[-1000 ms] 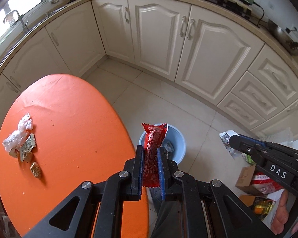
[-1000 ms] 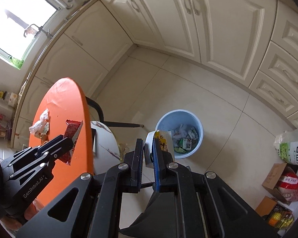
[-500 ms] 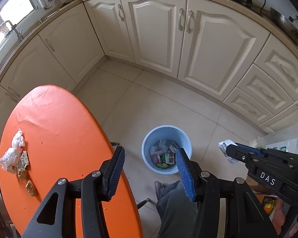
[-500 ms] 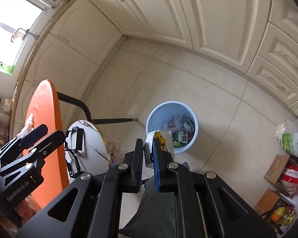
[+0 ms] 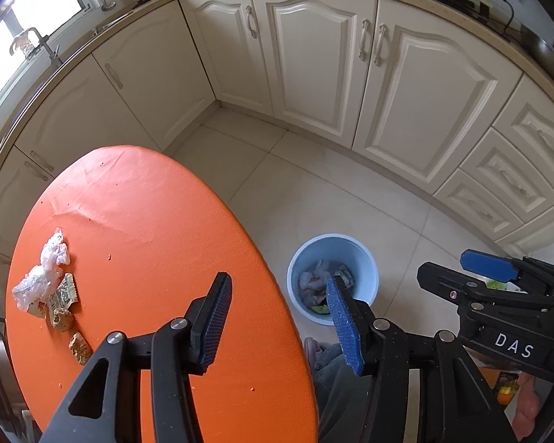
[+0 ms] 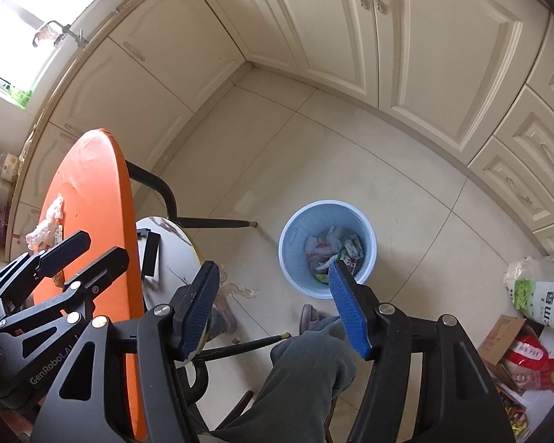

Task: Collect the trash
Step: 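Move both open grippers back over the table toward the brown lumps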

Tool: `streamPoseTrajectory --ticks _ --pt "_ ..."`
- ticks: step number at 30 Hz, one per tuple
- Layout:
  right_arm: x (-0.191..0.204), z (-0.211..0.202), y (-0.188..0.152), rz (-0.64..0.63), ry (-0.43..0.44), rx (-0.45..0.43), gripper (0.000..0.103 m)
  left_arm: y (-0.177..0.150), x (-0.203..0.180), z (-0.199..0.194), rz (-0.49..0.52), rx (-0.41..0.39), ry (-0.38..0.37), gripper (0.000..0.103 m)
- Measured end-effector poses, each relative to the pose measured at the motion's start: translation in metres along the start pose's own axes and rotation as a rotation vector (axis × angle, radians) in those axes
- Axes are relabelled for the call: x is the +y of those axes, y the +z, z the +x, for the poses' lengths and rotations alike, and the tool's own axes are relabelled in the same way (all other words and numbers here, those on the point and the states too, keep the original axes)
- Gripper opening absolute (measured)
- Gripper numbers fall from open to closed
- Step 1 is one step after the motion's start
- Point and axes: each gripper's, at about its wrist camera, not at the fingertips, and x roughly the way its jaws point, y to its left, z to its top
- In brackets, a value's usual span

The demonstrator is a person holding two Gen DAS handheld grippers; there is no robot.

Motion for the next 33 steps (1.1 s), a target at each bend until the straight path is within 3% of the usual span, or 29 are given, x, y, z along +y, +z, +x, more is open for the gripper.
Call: streamPoseTrajectory --ticks 10,17,25,33 --pt "0.021 -0.013 -0.016 -0.026 -0.052 0.006 0.063 -0.019 0.028 -0.025 -0.022 -0.023 -0.027 0.049" --pt "0.048 -0.027 -0.029 -0.060 -0.063 -0.001 0.064 -0.052 0.059 -0.064 -0.057 -0.062 -0.035 0.049" --pt "0.104 -0.043 -0.045 -0.139 -0.060 -0.024 0.069 -0.096 0.114 -0.110 -0.132 -0.098 -0.025 0.049" --pt "0.188 -0.035 -0.061 -0.277 -0.042 -0.007 0.070 -0.145 0.194 -0.141 -0.274 -0.110 0.014 0.049"
